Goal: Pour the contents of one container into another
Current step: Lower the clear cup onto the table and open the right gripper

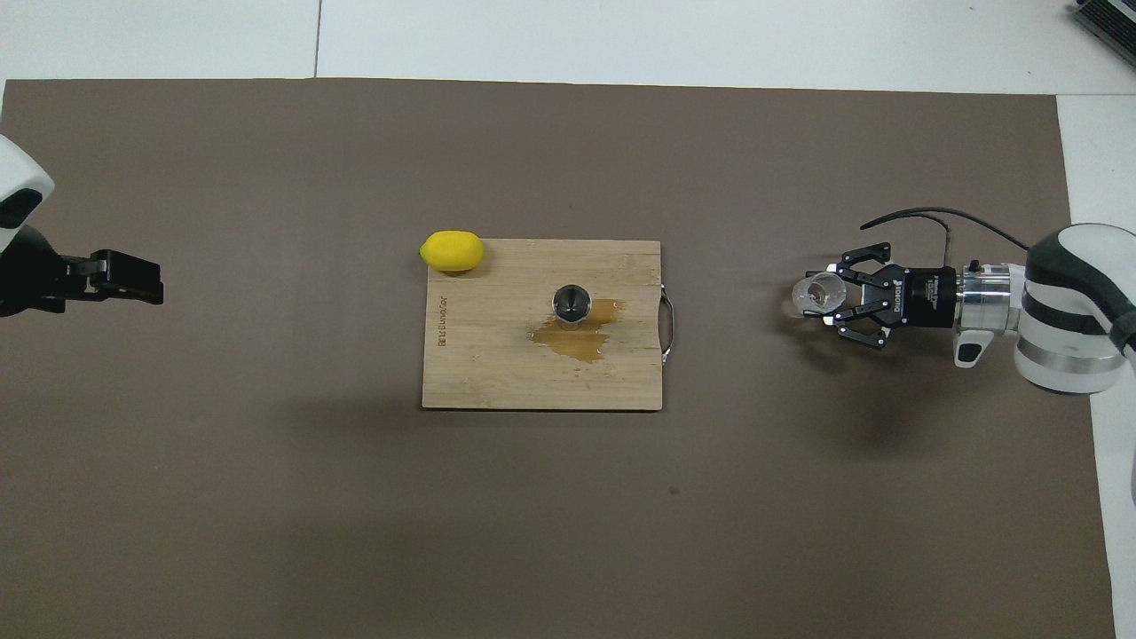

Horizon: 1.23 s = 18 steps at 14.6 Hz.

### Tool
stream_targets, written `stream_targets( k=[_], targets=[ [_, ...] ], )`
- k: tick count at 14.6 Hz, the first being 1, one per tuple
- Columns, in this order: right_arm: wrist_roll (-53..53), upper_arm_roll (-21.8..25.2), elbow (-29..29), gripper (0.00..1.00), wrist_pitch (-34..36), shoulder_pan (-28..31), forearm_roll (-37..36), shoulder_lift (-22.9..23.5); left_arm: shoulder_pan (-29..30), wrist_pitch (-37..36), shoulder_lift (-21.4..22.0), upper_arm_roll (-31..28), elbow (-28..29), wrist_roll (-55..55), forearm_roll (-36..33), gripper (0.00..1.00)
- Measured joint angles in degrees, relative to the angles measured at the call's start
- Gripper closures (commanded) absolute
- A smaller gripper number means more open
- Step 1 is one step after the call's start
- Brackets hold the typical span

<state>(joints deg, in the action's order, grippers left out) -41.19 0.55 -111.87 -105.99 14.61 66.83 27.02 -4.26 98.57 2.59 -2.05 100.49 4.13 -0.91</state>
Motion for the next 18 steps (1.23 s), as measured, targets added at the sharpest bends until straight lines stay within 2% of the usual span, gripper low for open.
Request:
stream_targets(
  k=[11, 12, 13, 14, 18],
  targets=[
    [5.4, 0.0, -0.6, 1.00, 0.2, 1.1, 0.0, 1.9, 0.0, 0.0, 0.0, 0.0, 0.0, 0.0, 0.0, 0.00],
    [5.4, 0.0, -0.6, 0.79, 0.2, 1.2, 0.0, 1.9, 0.0, 0.0, 0.0, 0.0, 0.0, 0.0, 0.0, 0.00],
    [5.5, 0.0, -0.6, 0.09, 0.2, 1.2, 0.0, 1.9, 0.0, 0.0, 0.0, 0.0, 0.0, 0.0, 0.0, 0.00],
    [5.5, -0.1, -0.6, 0.00, 0.2, 1.2, 0.0, 1.9, 0.0, 0.0, 0.0, 0.0, 0.0, 0.0, 0.0, 0.00],
    [7.0, -0.3, -0.5, 0.00, 0.5, 1.1, 0.0, 2.0, 0.0, 0.0, 0.0, 0.0, 0.0, 0.0, 0.0, 0.00]
  ],
)
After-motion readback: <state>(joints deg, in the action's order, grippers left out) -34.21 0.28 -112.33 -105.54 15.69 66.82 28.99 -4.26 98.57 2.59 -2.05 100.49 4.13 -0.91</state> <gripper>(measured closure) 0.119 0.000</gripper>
